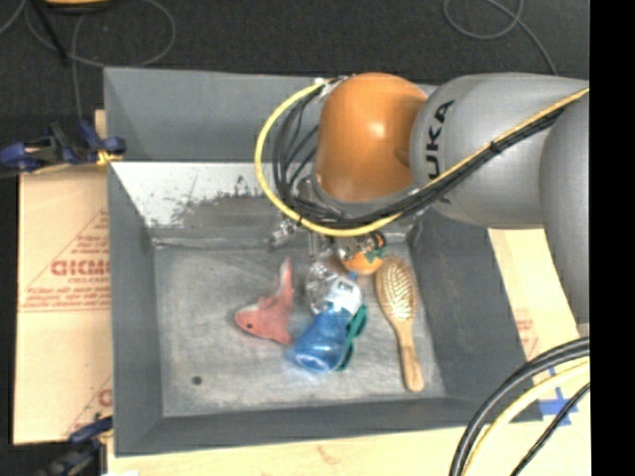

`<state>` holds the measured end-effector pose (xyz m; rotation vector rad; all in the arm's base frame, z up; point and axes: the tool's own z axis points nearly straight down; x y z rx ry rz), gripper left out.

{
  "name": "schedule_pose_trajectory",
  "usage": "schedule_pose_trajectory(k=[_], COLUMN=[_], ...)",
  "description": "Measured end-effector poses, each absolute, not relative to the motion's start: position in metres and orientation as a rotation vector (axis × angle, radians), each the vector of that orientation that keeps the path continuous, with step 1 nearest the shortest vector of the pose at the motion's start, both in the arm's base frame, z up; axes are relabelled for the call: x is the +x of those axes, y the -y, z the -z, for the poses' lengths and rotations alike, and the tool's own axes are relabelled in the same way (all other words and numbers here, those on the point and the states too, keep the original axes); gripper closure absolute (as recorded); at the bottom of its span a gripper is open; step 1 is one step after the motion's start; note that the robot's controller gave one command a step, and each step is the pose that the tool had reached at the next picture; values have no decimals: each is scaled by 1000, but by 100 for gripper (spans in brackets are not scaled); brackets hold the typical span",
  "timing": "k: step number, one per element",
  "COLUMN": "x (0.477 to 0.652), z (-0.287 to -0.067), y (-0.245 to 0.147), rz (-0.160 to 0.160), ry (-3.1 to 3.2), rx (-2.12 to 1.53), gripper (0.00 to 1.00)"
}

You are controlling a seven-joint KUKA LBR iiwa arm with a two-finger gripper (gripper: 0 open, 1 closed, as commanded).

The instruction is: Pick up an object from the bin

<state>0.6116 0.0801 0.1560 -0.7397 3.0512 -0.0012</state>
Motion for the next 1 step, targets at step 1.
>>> schedule_pose_trajectory(k=[1], x=[606], z=[-114], y=[-88], rz=[-2], ry=[-3078], rx=[-601], gripper=[0])
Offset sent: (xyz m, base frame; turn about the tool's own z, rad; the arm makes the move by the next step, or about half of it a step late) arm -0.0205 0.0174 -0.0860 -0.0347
